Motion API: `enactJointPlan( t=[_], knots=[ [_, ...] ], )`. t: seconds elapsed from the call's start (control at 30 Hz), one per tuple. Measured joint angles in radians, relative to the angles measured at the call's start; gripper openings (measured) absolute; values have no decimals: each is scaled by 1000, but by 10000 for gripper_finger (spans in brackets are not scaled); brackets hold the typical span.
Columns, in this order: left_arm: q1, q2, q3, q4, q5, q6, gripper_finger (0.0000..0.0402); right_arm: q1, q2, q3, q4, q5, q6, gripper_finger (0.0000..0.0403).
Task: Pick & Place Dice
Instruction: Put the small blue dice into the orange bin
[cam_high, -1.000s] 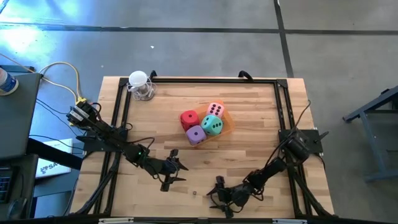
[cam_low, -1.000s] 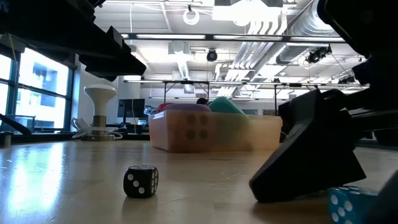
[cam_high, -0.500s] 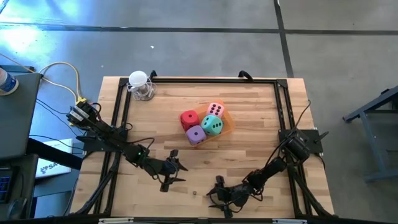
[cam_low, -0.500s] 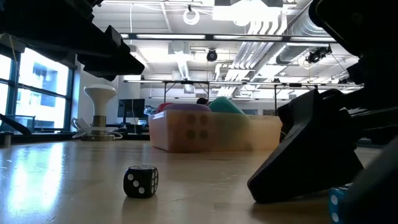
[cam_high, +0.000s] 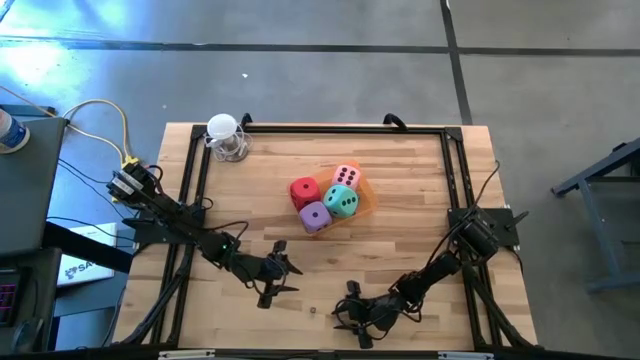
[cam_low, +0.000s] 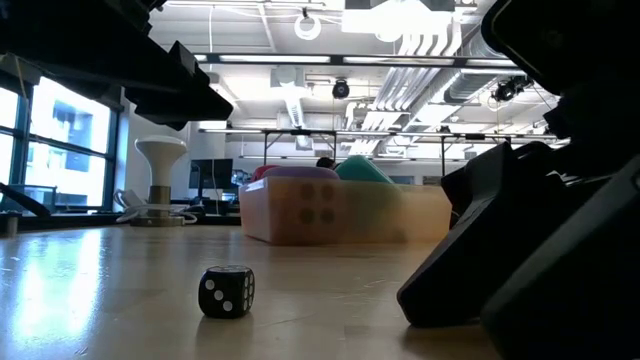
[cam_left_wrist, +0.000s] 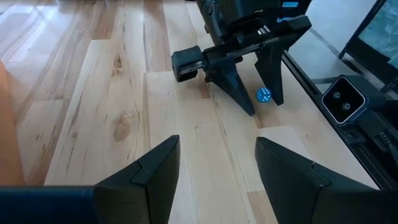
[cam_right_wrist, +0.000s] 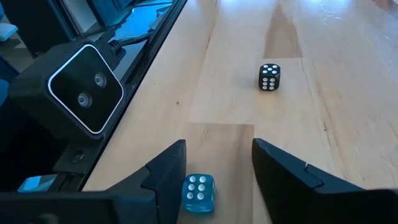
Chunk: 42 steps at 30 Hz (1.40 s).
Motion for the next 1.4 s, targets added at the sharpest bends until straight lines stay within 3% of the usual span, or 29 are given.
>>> enactJointPlan(
  t=[0.37, 0.57, 0.9, 1.2, 1.4],
  knots=[
    [0, 0, 0, 0, -2, 0, 201, -1, 0, 0, -11, -3, -111, 163],
    [1, 0, 0, 0, -2, 0, 201, -1, -8, 8, -110, 0, -109, 121],
    [1, 0, 0, 1, -4, 0, 201, -4, -8, 5, -100, 16, -106, 42],
    [1, 0, 0, 1, -5, 1, 201, -9, -20, 2, -91, 32, -138, 41],
    [1, 0, 0, 1, -5, 11, 201, -5, -130, -4, -272, 85, -187, 41]
  ],
)
